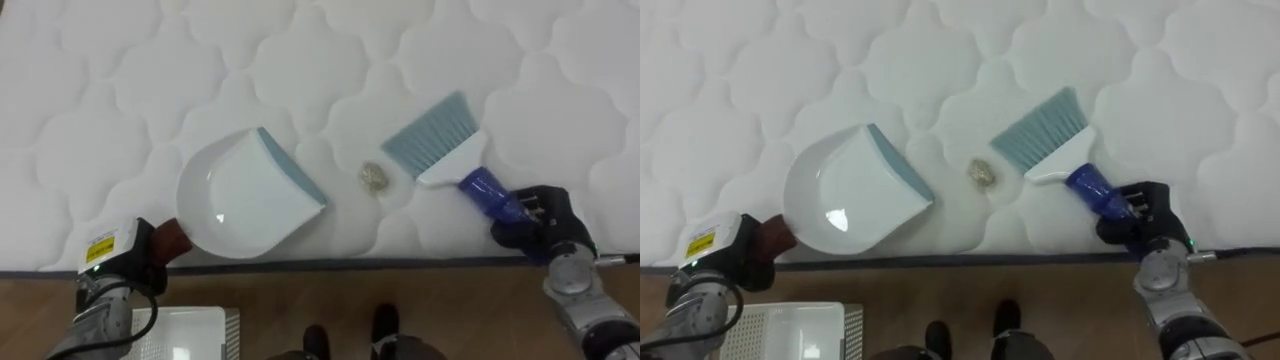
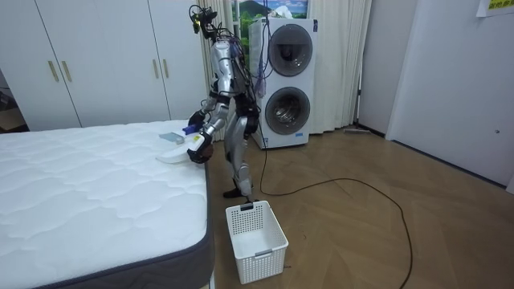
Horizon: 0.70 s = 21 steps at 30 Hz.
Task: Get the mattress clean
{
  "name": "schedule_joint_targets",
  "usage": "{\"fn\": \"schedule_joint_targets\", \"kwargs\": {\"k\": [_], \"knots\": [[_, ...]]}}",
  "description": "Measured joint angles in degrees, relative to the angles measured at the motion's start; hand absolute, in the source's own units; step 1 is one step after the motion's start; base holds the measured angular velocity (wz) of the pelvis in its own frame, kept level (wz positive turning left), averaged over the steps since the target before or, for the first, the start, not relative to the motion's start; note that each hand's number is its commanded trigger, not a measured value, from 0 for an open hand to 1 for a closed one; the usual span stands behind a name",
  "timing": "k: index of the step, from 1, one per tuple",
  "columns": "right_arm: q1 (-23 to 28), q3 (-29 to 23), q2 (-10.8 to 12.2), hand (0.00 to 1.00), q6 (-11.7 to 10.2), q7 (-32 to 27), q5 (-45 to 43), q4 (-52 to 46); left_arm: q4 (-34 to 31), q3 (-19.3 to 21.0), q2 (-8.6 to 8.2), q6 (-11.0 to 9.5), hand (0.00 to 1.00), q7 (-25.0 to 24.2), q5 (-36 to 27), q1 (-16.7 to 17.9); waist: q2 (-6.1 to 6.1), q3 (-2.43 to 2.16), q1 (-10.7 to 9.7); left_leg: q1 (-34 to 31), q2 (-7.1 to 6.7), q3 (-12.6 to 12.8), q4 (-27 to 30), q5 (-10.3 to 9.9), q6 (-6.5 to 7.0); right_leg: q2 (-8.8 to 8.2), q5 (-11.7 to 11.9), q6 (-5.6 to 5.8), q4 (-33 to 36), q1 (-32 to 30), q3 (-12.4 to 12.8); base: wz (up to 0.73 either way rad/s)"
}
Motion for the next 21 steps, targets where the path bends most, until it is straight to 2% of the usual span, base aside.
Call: {"fn": "schedule_joint_targets", "kwargs": {"k": [4, 7, 9, 12, 13, 15, 17, 18, 20, 21], "knots": [[-0.4, 0.0, -0.1, 1.0, 0.1, 0.0, -0.3, 1.0, -0.1, 0.0, 0.12, 0.0, 1.0, 0.0, 0.1, -0.3, -0.18, 0.01, 0.0, -0.2, 0.01, -0.1, 0.2, 0.0, 0.0, -0.03, 0.0, 0.02, -0.1, 0.0, -0.1, 0.01], [-1.2, -0.1, -0.6, 1.0, 0.3, 0.2, -2.8, 1.8, -0.2, 0.0, 0.42, -0.1, 1.0, 0.0, 0.6, -0.9, -1.07, 0.06, 0.0, -0.2, -0.09, -0.2, 0.2, 0.1, 0.07, -0.21, 0.0, 0.02, 0.4, -0.2, -0.1, 0.0], [-2.4, 0.4, -2.0, 1.0, 0.6, 1.3, -5.2, 3.3, -0.2, -0.4, 0.91, 0.1, 1.0, 0.0, 1.4, -1.8, -2.59, 0.1, 0.3, -0.2, -0.25, 0.1, 0.1, 0.1, 0.17, -0.35, -0.1, 0.04, 0.9, -0.6, 0.1, 0.0], [-3.3, 0.7, -3.8, 1.0, 1.3, 2.0, -9.3, 3.6, -0.2, -0.8, 1.12, 0.8, 1.0, 0.0, 1.6, -2.1, -3.75, 0.07, 0.1, -0.2, -0.22, 0.0, 0.3, 0.1, 0.18, -0.42, -0.1, 0.04, 0.9, -0.4, -0.1, 0.0], [-3.9, 0.7, -5.1, 1.0, 1.7, 2.3, -12.4, 3.6, -0.2, -1.1, 1.34, 1.3, 1.0, 0.0, 2.6, -2.3, -4.22, 0.08, 0.2, -0.3, -0.22, 0.0, 0.4, 0.1, 0.18, -0.42, -0.1, 0.05, 0.7, -0.4, -0.1, 0.0], [-4.9, 0.6, -6.9, 1.0, 2.4, 2.5, -16.3, 3.5, -1.4, -1.5, 2.48, 1.5, 1.0, -0.2, 3.5, -2.3, -4.99, 0.06, 0.0, -0.4, -0.15, 0.0, 0.4, 0.1, 0.19, -0.33, 0.1, 0.05, 0.4, -0.6, -0.1, 0.0], [-6.5, 1.3, -8.9, 1.0, 3.4, 2.6, -21.1, 3.5, -4.0, -2.3, 5.26, 2.2, 1.0, -0.3, 4.8, -2.4, -6.19, 0.19, -0.1, -1.0, 0.07, -0.1, 0.2, 0.1, 0.18, -0.06, 0.5, -0.17, -0.1, -0.9, -0.3, 0.0], [-7.0, 2.1, -9.6, 1.0, 3.6, 2.8, -22.0, 3.5, -4.1, -2.9, 5.82, 2.3, 1.0, -0.3, 5.0, -2.7, -6.42, 0.21, -0.1, -1.1, 0.08, -0.1, 0.2, 0.1, 0.18, -0.05, 0.5, -0.16, -0.1, -1.1, -0.3, 0.0], [-9.1, 4.2, -12.7, 1.0, 4.1, 3.4, -27.0, 3.5, -4.9, -3.8, 7.24, 2.6, 1.0, -0.2, 6.4, -2.9, -6.9, 0.24, 0.1, -1.3, 0.08, 0.0, 0.2, 0.1, 0.19, -0.06, 0.7, -0.19, 0.1, -1.3, -0.2, -0.02], [-9.4, 4.6, -13.3, 1.0, 4.1, 3.4, -28.4, 3.4, -5.1, -3.8, 7.51, 2.6, 1.0, -0.2, 6.4, -2.9, -6.99, 0.26, 0.1, -1.3, 0.08, 0.0, 0.3, 0.1, 0.19, -0.05, 0.7, -0.19, 0.1, -1.3, -0.2, 0.0]]}}
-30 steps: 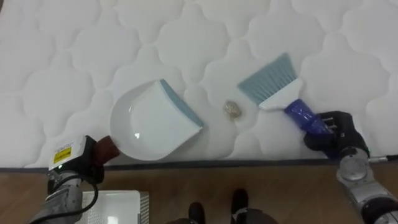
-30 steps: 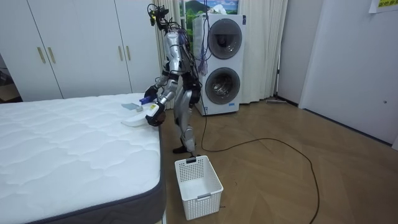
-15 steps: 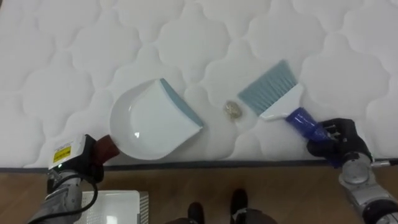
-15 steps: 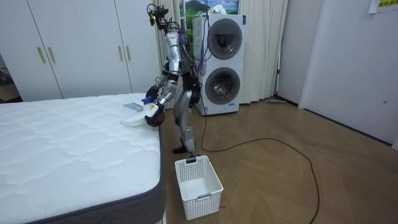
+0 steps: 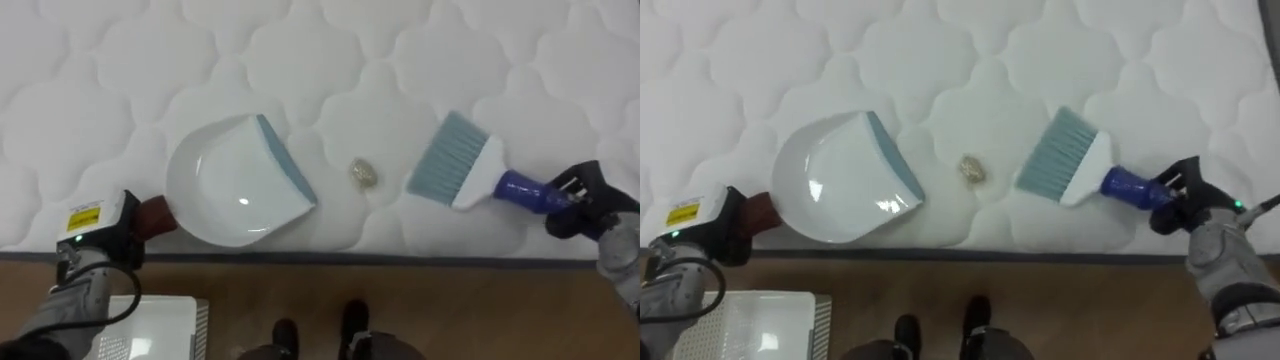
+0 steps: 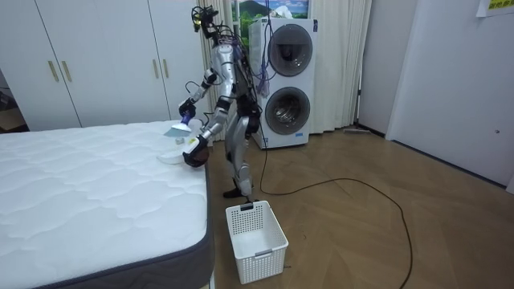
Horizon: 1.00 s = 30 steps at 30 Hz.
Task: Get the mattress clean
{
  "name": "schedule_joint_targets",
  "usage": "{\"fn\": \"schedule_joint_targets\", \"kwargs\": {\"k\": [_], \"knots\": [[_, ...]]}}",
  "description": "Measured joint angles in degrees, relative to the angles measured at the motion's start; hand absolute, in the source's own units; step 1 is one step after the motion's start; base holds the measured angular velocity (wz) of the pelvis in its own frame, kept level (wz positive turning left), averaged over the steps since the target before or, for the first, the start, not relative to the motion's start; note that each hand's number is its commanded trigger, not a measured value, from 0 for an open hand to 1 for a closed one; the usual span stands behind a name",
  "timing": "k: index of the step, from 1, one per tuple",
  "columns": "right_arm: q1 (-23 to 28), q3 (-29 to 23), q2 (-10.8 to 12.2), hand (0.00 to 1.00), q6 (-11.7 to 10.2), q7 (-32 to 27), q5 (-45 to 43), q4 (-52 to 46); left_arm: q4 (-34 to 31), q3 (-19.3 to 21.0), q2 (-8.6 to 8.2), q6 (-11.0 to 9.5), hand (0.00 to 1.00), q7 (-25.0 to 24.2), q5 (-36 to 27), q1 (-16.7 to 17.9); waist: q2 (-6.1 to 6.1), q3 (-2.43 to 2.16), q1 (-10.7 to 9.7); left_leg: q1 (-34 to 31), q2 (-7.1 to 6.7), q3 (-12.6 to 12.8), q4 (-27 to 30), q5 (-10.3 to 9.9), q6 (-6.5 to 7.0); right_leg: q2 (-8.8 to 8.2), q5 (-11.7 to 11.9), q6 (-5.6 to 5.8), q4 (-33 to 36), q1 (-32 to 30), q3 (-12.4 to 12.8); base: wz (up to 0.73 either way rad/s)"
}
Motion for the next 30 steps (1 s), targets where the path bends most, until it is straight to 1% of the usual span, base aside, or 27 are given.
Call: {"fn": "schedule_joint_targets", "kwargs": {"k": [1, 2, 3, 5, 8, 10, 11, 13, 14, 19, 23, 25, 28, 30], "knots": [[-0.6, 0.6, -1.0, 1.0, 0.0, 0.0, -2.5, -0.2, -0.3, 0.0, 0.46, 0.0, 1.0, 0.0, 0.5, 0.0, -0.25, 0.02, 0.0, 0.0, 0.01, 0.0, 0.0, 0.0, 0.0, 0.01, 0.0, 0.02, -0.1, 0.0, 0.0, 0.0], [-1.1, 0.5, -1.5, 1.0, 0.1, 0.0, -4.9, -0.5, -0.8, 0.0, 1.0, 0.0, 1.0, 0.0, 1.1, 0.0, -0.58, 0.13, 0.0, -0.1, 0.01, 0.0, 0.0, 0.0, 0.0, 0.01, 0.0, 0.02, -0.1, -0.1, 0.0, 0.0], [-1.5, 0.6, -1.5, 1.0, 0.1, 0.1, -5.9, -0.5, -1.0, -0.1, 1.33, 0.0, 1.0, 0.0, 1.2, 0.0, -0.71, 0.18, 0.0, -0.1, 0.03, 0.0, 0.0, 0.0, 0.0, 0.03, 0.0, 0.02, -0.1, -0.1, 0.0, 0.0], [-2.4, 1.1, -1.6, 1.0, 0.9, 0.0, -8.8, -1.1, -1.8, -0.7, 2.1, 0.2, 1.0, 0.0, 1.2, -0.3, -1.08, 0.34, 0.0, -0.3, 0.08, 0.1, 0.0, 0.0, 0.02, 0.04, 0.0, 0.03, -0.1, -0.3, 0.0, -0.02], [-3.8, 1.8, -1.6, 1.0, 2.3, -0.4, -13.7, -2.2, -2.3, -1.1, 2.25, 0.7, 1.0, 0.5, 1.3, -0.2, -1.17, 0.38, 0.2, -0.4, 0.19, 0.9, -0.1, -0.1, 0.19, 0.14, 0.1, 0.13, 0.1, -0.9, 0.7, -0.1], [-4.1, 2.4, -1.9, 1.0, 2.8, -1.4, -16.5, -3.4, -2.6, -1.1, 2.52, 0.9, 1.0, 0.9, 2.1, -0.1, -1.17, 0.38, 0.1, -0.5, 0.25, 1.2, -0.3, -0.2, 0.2, 0.24, 0.2, 0.15, -0.1, -1.0, 0.8, -0.06], [-4.1, 2.7, -2.4, 1.0, 3.3, -1.6, -17.9, -4.6, -3.1, -1.1, 2.82, 1.0, 1.0, 1.1, 2.6, -0.1, -1.18, 0.38, 0.1, -0.5, 0.28, 1.3, -0.5, -0.2, 0.2, 0.3, 0.3, 0.14, -0.3, -1.0, 0.9, 0.0], [-4.3, 3.0, -3.2, 1.0, 3.4, -1.7, -20.2, -6.0, -3.6, -1.1, 3.43, 1.1, 1.0, 1.3, 3.8, -0.2, -1.18, 0.38, 0.1, -0.5, 0.28, 1.4, -0.7, -0.2, 0.21, 0.32, 0.4, 0.16, -0.3, -1.1, 1.0, 0.0], [-4.5, 4.0, -3.9, 1.0, 3.4, -1.8, -21.2, -6.7, -3.8, -1.2, 3.67, 1.2, 1.0, 1.8, 4.4, -0.1, -1.17, 0.38, 0.2, -0.5, 0.3, 1.5, -0.7, -0.2, 0.21, 0.35, 0.4, 0.17, -0.4, -1.1, 1.0, 0.0], [-5.5, 7.0, -4.2, 1.0, 4.6, -2.4, -24.4, -8.0, -4.0, -1.7, 3.89, 2.1, 1.0, 1.9, 4.7, -0.1, -1.21, 0.35, 0.2, -0.4, 0.5, 1.6, -0.3, -0.1, 0.21, 0.48, 0.5, 0.15, -0.2, -0.9, 1.0, -0.01], [-5.8, 7.3, -4.2, 1.0, 5.7, -2.5, -27.9, -9.7, -4.1, -2.1, 3.95, 2.5, 1.0, 1.9, 4.7, 0.0, -1.22, 0.36, 0.1, -0.4, 0.64, 1.6, -0.2, -0.2, 0.19, 0.58, 0.5, 0.11, -0.2, -0.8, 1.0, 0.0], [-6.1, 7.6, -4.2, 1.0, 6.0, -2.5, -28.3, -9.9, -4.4, -2.3, 3.95, 2.9, 1.0, 1.8, 4.7, 0.1, -1.25, 0.37, 0.2, -0.4, 0.67, 1.6, -0.1, -0.2, 0.19, 0.6, 0.5, 0.08, -0.1, -0.8, 1.0, 0.0], [-6.0, 9.7, -4.2, 1.0, 7.2, -2.6, -27.5, -10.8, -4.9, -2.8, 4.05, 3.3, 1.0, 1.6, 4.6, 0.1, -1.34, 0.41, 0.2, -0.3, 0.72, 1.7, -0.2, -0.2, 0.13, 0.63, 0.6, -0.02, -0.3, -0.7, 0.9, -0.01], [-6.0, 10.8, -3.8, 1.0, 8.2, -2.5, -27.0, -11.5, -4.9, -2.8, 4.06, 3.3, 1.0, 1.6, 4.5, 0.4, -1.65, 0.58, 0.4, 0.3, 0.77, 2.2, -0.5, -0.2, 0.12, 0.72, 0.6, -0.09, -0.3, -0.4, 1.2, -0.09]]}}
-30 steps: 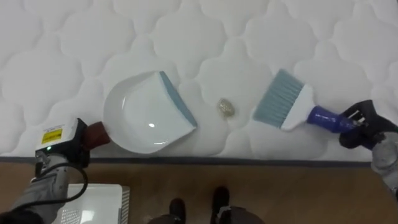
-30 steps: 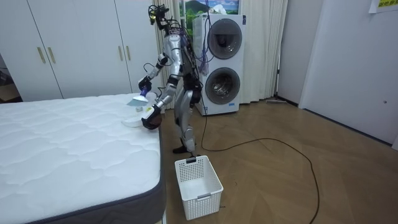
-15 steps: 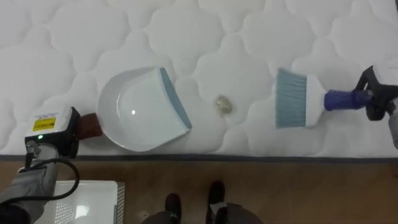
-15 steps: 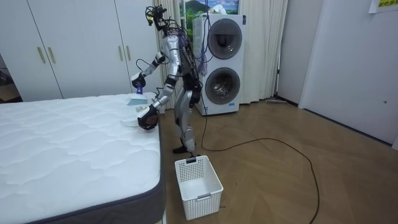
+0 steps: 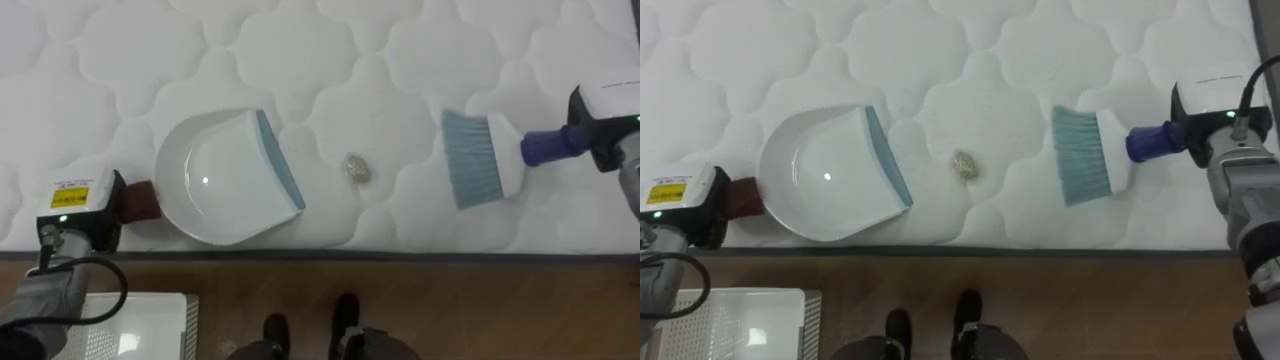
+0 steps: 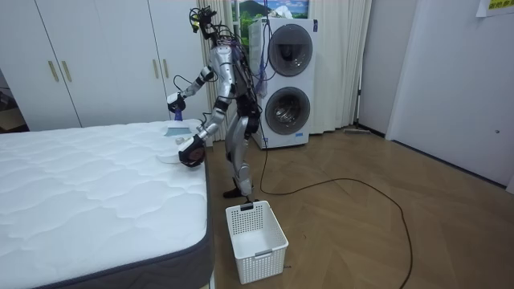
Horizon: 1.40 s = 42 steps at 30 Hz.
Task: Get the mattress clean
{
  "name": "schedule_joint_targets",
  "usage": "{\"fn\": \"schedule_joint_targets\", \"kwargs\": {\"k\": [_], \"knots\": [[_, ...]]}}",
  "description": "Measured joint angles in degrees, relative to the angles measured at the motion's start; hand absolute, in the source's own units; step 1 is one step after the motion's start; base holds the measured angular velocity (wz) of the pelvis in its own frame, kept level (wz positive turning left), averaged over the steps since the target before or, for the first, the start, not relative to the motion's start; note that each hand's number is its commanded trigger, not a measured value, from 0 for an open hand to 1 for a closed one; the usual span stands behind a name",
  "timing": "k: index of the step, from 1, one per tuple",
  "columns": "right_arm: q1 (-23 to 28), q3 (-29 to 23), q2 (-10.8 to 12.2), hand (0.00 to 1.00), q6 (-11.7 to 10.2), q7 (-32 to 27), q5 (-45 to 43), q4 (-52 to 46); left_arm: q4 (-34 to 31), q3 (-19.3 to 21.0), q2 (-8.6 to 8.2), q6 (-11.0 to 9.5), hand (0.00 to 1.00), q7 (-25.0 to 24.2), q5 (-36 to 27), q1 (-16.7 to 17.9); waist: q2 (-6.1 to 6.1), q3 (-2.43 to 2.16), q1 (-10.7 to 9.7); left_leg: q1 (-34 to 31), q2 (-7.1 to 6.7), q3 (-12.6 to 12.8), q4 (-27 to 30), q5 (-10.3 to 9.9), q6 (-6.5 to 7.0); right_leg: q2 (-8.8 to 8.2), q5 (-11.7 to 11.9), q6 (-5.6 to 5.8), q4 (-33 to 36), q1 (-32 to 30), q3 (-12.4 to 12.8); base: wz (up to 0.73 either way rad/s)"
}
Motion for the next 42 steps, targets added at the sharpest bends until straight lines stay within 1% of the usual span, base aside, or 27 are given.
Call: {"fn": "schedule_joint_targets", "kwargs": {"k": [2, 6, 10, 11, 13, 15, 17, 19, 21, 22, 23, 24, 26, 29, 33, 36, 38, 40, 42], "knots": [[0.2, 1.0, 0.6, 1.0, 0.8, 0.3, 0.8, -0.8, 0.0, 0.0, 0.0, 0.0, 1.0, 0.0, 0.0, 0.7, -0.42, 0.07, 0.2, 0.8, 0.12, 0.6, -0.9, -0.1, -0.1, 0.35, 0.1, -0.04, -0.4, 0.4, 0.7, -0.15], [1.2, 0.9, 2.0, 1.0, 2.6, 0.5, 0.8, -2.3, -0.1, 0.0, -0.03, 0.3, 1.0, -0.1, 0.1, 0.8, -0.54, 0.07, -0.1, 1.4, 0.42, 0.6, -1.6, 0.0, -0.19, 0.83, 1.0, -0.05, -2.3, 1.4, 0.6, -0.04], [1.2, 0.9, 2.2, 1.0, 3.2, 1.3, 0.6, -2.9, -0.1, 0.0, -0.02, 0.4, 1.0, 0.0, 0.0, 1.0, -0.57, 0.05, 0.0, 1.4, 0.45, 0.8, -1.6, 0.1, -0.18, 0.98, 1.1, 0.07, -2.6, 1.4, 0.9, -0.04], [1.3, 0.9, 2.3, 1.0, 4.0, 2.2, 0.5, -3.9, -0.1, 0.0, -0.03, 0.4, 1.0, 0.0, -0.1, 1.4, -0.58, 0.05, 0.0, 1.5, 0.44, 0.8, -1.6, 0.1, -0.17, 1.04, 1.1, 0.1, -2.6, 1.4, 1.1, -0.07], [1.5, 1.0, 2.3, 1.0, 4.5, 3.6, 0.7, -5.2, -0.1, 0.0, -0.02, 0.4, 1.0, -0.2, -0.1, 1.6, -0.58, 0.05, -0.1, 1.6, 0.55, 0.8, -1.5, 0.1, -0.17, 1.12, 1.1, 0.11, -2.9, 1.7, 1.0, -0.02], [1.6, 1.0, 2.4, 1.0, 5.6, 5.4, 0.7, -6.9, -0.1, 0.0, -0.03, 0.6, 1.0, -0.8, -0.2, 1.5, -0.56, 0.04, -0.2, 1.6, 0.74, 0.8, -1.4, 0.0, -0.18, 1.3, 1.2, 0.11, -3.3, 2.0, 0.9, 0.0], [1.9, 1.0, 2.7, 1.0, 6.6, 7.5, 0.8, -8.3, -0.2, -0.1, -0.12, 1.0, 1.0, -1.4, -1.0, 1.5, -0.47, 0.0, -0.3, 2.0, 1.13, 0.8, -1.5, 0.0, -0.23, 1.68, 1.8, 0.0, -4.5, 2.9, 0.5, 0.0], [2.2, 1.0, 2.7, 1.0, 6.9, 8.3, 0.8, -9.5, -0.3, -0.2, -0.24, 1.2, 1.0, -1.9, -1.2, 1.5, -0.42, -0.01, -0.3, 2.2, 1.23, 0.7, -1.9, 0.0, -0.27, 1.86, 2.1, -0.02, -5.2, 3.4, 0.2, 0.0], [2.2, 1.0, 2.6, 1.0, 6.9, 8.8, 0.7, -9.9, -0.7, -0.2, -0.3, 1.5, 1.0, -2.0, -1.1, 1.6, -0.25, -0.1, -0.3, 2.3, 1.25, 0.7, -2.4, 0.0, -0.26, 1.89, 2.3, -0.01, -5.7, 3.6, -0.1, 0.0], [2.6, 0.9, 2.6, 1.0, 7.4, 9.3, 0.6, -11.3, -1.5, -0.4, -0.39, 2.0, 1.0, -2.0, -1.0, 1.8, 0.05, -0.15, -0.2, 2.3, 1.32, 0.7, -2.2, 0.0, -0.26, 2.0, 2.7, -0.04, -6.0, 3.7, -0.1, -0.04], [3.2, 0.9, 2.6, 1.0, 8.2, 9.6, 0.2, -13.1, -1.9, -0.4, -0.69, 2.7, 1.0, -2.0, -0.9, 2.0, 0.48, -0.2, -0.1, 2.3, 1.38, 0.8, -2.1, 0.0, -0.26, 2.11, 2.9, -0.05, -6.1, 3.7, -0.1, -0.06], [3.7, 1.0, 2.6, 1.0, 8.9, 9.9, -0.3, -14.3, -2.0, -0.6, -1.33, 3.2, 1.0, -2.0, -0.8, 2.0, 0.96, -0.32, -0.1, 2.5, 1.37, 0.8, -2.1, 0.0, -0.25, 2.1, 2.9, -0.03, -6.2, 4.0, -0.1, -0.06], [4.2, 1.0, 2.5, 1.0, 9.4, 10.6, -1.1, -15.7, -2.2, -0.7, -2.24, 3.9, 1.0, -2.0, -0.8, 2.1, 1.54, -0.33, -0.1, 3.3, 1.35, 1.1, -2.7, 0.0, -0.24, 2.1, 2.9, -0.03, -6.2, 4.4, 0.0, -0.07], [4.3, 1.2, 2.5, 1.0, 9.6, 12.3, -1.5, -18.6, -2.2, -0.8, -2.56, 4.2, 1.0, -2.0, -0.8, 2.3, 1.69, -0.4, -0.1, 4.3, 1.27, 2.1, -3.9, 0.2, -0.44, 2.1, 3.1, -0.27, -6.0, 4.4, 0.1, -0.2], [4.4, 3.5, 2.8, 1.0, 10.5, 14.2, -1.6, -20.9, -2.2, -1.1, -2.58, 5.1, 1.0, -1.9, -0.9, 2.7, 1.73, -0.42, -0.1, 5.2, 1.24, 2.3, -4.2, 0.4, -0.8, 2.07, 3.2, -0.7, -5.7, 4.6, -0.4, -0.14], [5.8, 4.5, 3.2, 1.0, 11.4, 17.3, -3.6, -25.2, -2.3, -0.6, -2.69, 5.3, 1.0, -2.0, -0.9, 3.4, 1.79, -0.47, -0.4, 5.3, 1.22, 2.3, -3.9, 0.5, -0.96, 2.07, 3.0, -1.08, -5.3, 4.6, -0.4, -0.03], [7.1, 5.8, 3.2, 1.0, 11.4, 20.6, -3.6, -29.9, -2.8, -0.6, -2.68, 5.3, 1.0, -2.0, -0.8, 3.9, 1.81, -0.6, -0.4, 5.2, 1.21, 2.3, -3.6, 0.5, -1.02, 2.07, 3.0, -1.45, -5.3, 4.6, -0.4, -0.02], [8.3, 6.0, 4.1, 1.0, 11.0, 22.4, -3.5, -33.5, -3.0, -0.8, -2.72, 5.3, 1.0, -2.0, -0.8, 4.2, 1.79, -0.8, -0.4, 5.2, 1.21, 2.2, -3.6, 0.5, -1.05, 2.08, 3.0, -1.57, -5.3, 4.6, -0.4, 0.0], [9.2, 6.1, 7.0, 1.0, 9.7, 24.1, -2.7, -35.3, -3.0, -2.0, -2.76, 5.2, 1.0, -2.0, -0.8, 4.7, 1.83, -1.69, -0.3, 5.3, 1.22, 2.2, -3.6, 0.7, -1.23, 2.08, 3.2, -1.76, -5.4, 4.8, -0.6, 0.0]]}}
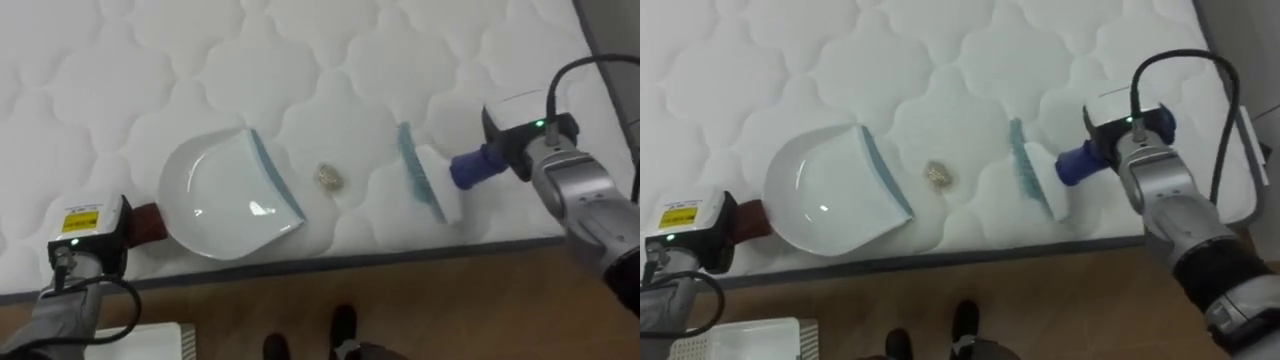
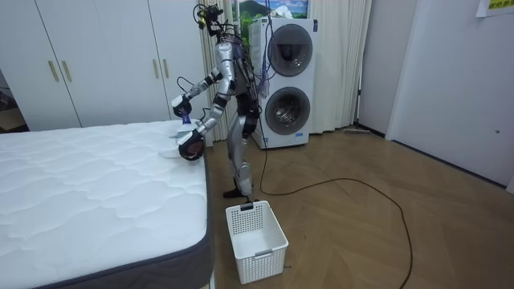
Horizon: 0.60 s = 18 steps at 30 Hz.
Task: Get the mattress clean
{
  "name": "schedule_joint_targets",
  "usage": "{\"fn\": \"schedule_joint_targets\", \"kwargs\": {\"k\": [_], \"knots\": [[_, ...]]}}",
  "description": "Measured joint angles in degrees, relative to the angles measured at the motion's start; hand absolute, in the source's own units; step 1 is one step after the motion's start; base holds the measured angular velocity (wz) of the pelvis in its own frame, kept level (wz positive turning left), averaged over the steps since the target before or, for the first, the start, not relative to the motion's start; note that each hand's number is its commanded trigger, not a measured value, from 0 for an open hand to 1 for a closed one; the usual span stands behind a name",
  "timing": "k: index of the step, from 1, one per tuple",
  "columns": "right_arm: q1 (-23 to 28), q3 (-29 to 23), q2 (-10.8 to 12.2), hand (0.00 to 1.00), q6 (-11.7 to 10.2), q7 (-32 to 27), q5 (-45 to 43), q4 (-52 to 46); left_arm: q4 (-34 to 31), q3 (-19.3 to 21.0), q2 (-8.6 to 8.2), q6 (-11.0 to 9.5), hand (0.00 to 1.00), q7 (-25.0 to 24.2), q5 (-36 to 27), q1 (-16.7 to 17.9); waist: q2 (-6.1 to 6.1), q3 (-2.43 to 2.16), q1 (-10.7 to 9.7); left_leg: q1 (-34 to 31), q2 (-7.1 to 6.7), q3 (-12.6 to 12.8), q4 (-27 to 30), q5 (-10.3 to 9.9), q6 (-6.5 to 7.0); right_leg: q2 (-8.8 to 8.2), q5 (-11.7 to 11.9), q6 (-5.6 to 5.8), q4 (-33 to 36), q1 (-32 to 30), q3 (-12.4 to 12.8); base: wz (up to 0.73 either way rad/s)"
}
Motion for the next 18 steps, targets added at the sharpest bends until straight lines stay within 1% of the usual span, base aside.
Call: {"fn": "schedule_joint_targets", "kwargs": {"k": [1, 2, 3, 4, 5, 7, 11, 14, 18], "knots": [[0.1, 0.1, 1.0, 1.0, -0.2, 0.2, 0.3, -0.4, 0.0, -0.3, 0.0, 0.0, 1.0, 0.0, 0.0, 0.1, 0.05, -0.05, 0.0, 0.1, 0.01, -0.1, 0.0, 0.1, -0.04, 0.0, 0.0, -0.03, -0.1, 0.2, -0.1, 0.06], [0.2, 0.8, 2.8, 1.0, -1.2, 0.8, 1.0, -0.9, 0.0, -0.9, -0.03, 0.0, 1.0, 0.0, 0.0, 0.4, 0.23, -0.18, 0.0, 0.5, 0.01, -0.3, 0.0, 0.2, -0.07, 0.0, 0.0, -0.06, -0.4, 0.7, -0.4, 0.08], [0.2, 1.2, 3.4, 1.0, -1.7, 1.1, 1.6, -1.0, 0.0, -1.1, -0.12, 0.0, 1.0, 0.0, 0.0, 0.6, 0.31, -0.37, 0.0, 0.6, 0.01, -0.4, 0.0, 0.2, -0.07, -0.03, 0.0, -0.06, -0.4, 0.8, -0.5, 0.13], [0.2, 1.6, 4.6, 1.0, -3.1, 1.9, 2.6, -1.1, 0.1, -1.9, -0.14, 0.0, 1.0, -0.2, 0.0, 0.8, 0.5, -0.56, 0.2, 0.7, -0.05, -0.6, -0.1, 0.3, -0.06, -0.19, 0.0, -0.06, -0.5, 0.9, -0.8, 0.18], [0.2, 1.7, 5.4, 1.0, -4.2, 2.6, 3.8, -1.1, 0.1, -2.6, -0.23, 0.0, 1.0, -0.6, 0.1, 1.0, 0.71, -0.58, 0.2, 0.7, -0.21, -0.8, -0.4, 0.6, 0.04, -0.51, 0.0, -0.05, -0.5, 1.0, -1.3, 0.19], [0.2, 1.9, 6.1, 1.0, -5.3, 3.7, 5.0, -1.1, 0.1, -3.1, -0.46, -0.4, 1.0, -1.2, 0.1, 1.5, 0.82, -0.59, 0.3, 0.6, -0.46, -1.3, -0.7, 0.9, 0.12, -0.82, 0.0, -0.02, -0.5, 1.0, -1.8, 0.18], [0.2, 2.0, 6.3, 1.0, -7.0, 5.0, 6.5, -1.1, 0.1, -3.0, -1.79, -0.8, 1.0, -2.5, 0.0, 2.0, 0.86, -0.56, 0.6, 0.5, -0.65, -1.5, -0.7, 0.9, 0.2, -1.07, -0.1, 0.11, -0.5, 1.0, -2.0, 0.04], [0.2, 2.0, 6.4, 1.0, -7.8, 5.6, 6.5, -1.1, 0.3, -2.8, -1.83, -1.3, 1.0, -2.8, 0.0, 1.9, 0.89, -0.55, 0.6, 0.5, -0.72, -1.5, -1.0, 0.9, 0.22, -1.12, -0.1, 0.2, -0.5, 1.0, -2.0, 0.0], [0.2, 2.0, 6.6, 1.0, -8.2, 6.1, 6.5, -1.1, 0.5, -2.4, -2.02, -1.7, 1.0, -3.0, 0.0, 2.0, 1.0, -0.51, 0.7, 0.5, -0.81, -1.5, -1.1, 1.0, 0.29, -1.16, -0.2, 0.31, -0.6, 0.8, -2.0, 0.0]]}}
